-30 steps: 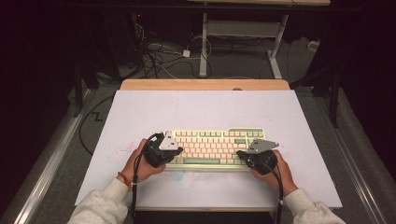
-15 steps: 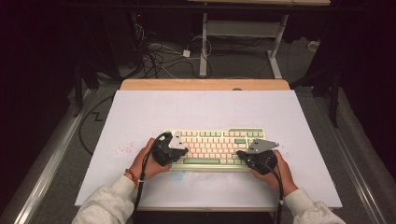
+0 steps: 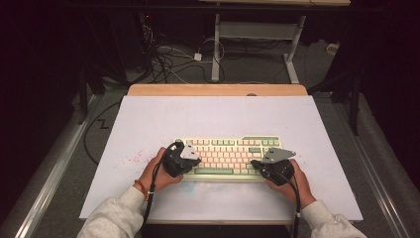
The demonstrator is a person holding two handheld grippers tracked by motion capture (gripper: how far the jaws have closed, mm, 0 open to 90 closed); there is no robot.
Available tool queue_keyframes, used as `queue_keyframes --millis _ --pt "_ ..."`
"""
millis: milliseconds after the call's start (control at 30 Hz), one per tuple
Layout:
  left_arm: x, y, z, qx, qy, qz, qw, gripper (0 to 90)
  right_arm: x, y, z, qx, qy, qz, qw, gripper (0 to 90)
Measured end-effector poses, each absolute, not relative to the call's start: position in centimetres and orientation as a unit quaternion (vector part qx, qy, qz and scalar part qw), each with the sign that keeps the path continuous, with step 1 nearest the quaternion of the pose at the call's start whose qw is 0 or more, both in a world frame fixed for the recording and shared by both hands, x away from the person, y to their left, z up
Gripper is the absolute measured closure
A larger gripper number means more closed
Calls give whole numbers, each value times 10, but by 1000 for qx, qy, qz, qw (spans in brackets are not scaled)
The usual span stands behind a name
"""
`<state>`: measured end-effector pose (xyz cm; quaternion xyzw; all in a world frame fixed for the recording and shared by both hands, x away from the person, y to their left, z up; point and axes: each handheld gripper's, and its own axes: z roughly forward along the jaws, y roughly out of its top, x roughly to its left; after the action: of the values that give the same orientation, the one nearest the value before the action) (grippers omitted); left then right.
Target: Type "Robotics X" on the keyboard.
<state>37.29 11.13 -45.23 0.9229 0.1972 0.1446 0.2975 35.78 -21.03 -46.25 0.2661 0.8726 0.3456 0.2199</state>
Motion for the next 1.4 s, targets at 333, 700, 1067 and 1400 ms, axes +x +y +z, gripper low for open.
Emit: queue_keyframes --millis 333,700,1067,1400 --pt "372 111 -453 923 196 148 297 874 357 -210 -462 266 873 345 221 900" --pt "370 109 -456 925 190 153 290 874 358 -210 -462 267 873 344 220 900" --pt "368 110 -452 923 188 160 296 873 358 -210 -462 266 873 344 220 900" --pt "367 113 -447 917 191 169 306 853 360 -212 -461 275 872 343 218 900"
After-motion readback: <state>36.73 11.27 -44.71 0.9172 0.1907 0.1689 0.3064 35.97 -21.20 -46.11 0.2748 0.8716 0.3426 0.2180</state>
